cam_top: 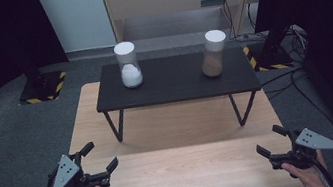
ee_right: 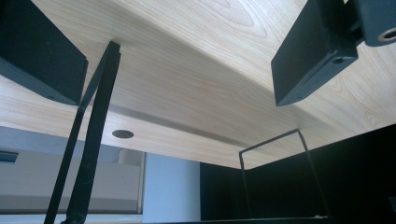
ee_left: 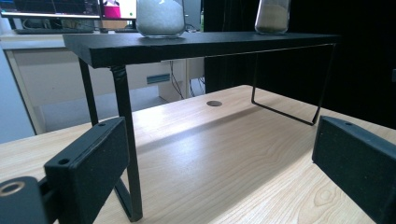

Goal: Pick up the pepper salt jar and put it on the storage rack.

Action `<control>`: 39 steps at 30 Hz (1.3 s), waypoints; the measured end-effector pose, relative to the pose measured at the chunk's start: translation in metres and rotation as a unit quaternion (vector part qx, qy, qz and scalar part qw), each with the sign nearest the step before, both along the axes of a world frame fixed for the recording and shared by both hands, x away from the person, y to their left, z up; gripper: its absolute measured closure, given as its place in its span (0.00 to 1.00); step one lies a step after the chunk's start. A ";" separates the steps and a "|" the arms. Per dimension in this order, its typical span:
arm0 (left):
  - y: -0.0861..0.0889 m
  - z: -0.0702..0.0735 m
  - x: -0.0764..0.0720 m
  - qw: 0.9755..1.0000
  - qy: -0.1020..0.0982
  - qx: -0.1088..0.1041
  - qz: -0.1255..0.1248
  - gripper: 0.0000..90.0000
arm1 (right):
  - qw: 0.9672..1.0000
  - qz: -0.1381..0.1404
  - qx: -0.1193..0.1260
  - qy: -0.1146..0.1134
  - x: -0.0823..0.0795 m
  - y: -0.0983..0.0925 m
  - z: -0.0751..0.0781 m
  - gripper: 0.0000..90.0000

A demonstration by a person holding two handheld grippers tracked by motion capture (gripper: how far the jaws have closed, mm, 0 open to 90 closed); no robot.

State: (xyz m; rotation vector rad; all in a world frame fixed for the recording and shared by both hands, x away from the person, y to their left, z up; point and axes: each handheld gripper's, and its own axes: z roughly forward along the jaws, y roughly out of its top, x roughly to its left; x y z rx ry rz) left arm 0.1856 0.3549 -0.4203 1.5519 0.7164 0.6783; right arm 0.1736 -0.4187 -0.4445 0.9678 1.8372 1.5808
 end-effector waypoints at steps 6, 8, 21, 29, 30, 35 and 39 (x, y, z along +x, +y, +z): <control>0.000 0.000 0.001 1.000 -0.002 0.001 -0.005 0.03 | 1.000 0.004 0.005 -0.002 0.001 0.000 -0.001 0.05; 0.000 0.000 0.001 1.000 -0.002 0.000 -0.005 0.03 | 1.000 0.005 0.005 -0.002 0.001 0.000 -0.001 0.05; 0.002 -0.001 0.003 1.000 -0.001 -0.007 -0.008 0.03 | 1.000 0.008 0.018 -0.001 0.002 -0.002 -0.002 0.05; 0.005 -0.002 0.002 1.000 0.001 -0.015 -0.007 0.03 | 1.000 0.010 0.022 0.001 0.003 -0.002 -0.003 0.05; 0.004 -0.002 0.002 1.000 0.001 -0.014 -0.008 0.03 | 1.000 0.010 0.023 0.002 0.003 -0.002 -0.003 0.05; 0.004 -0.002 0.002 1.000 0.000 -0.012 -0.009 0.03 | 1.000 0.008 0.025 0.001 0.003 -0.003 -0.003 0.05; 0.004 -0.002 0.002 1.000 0.000 -0.012 -0.008 0.03 | 1.000 0.008 0.026 0.003 0.003 -0.003 -0.003 0.05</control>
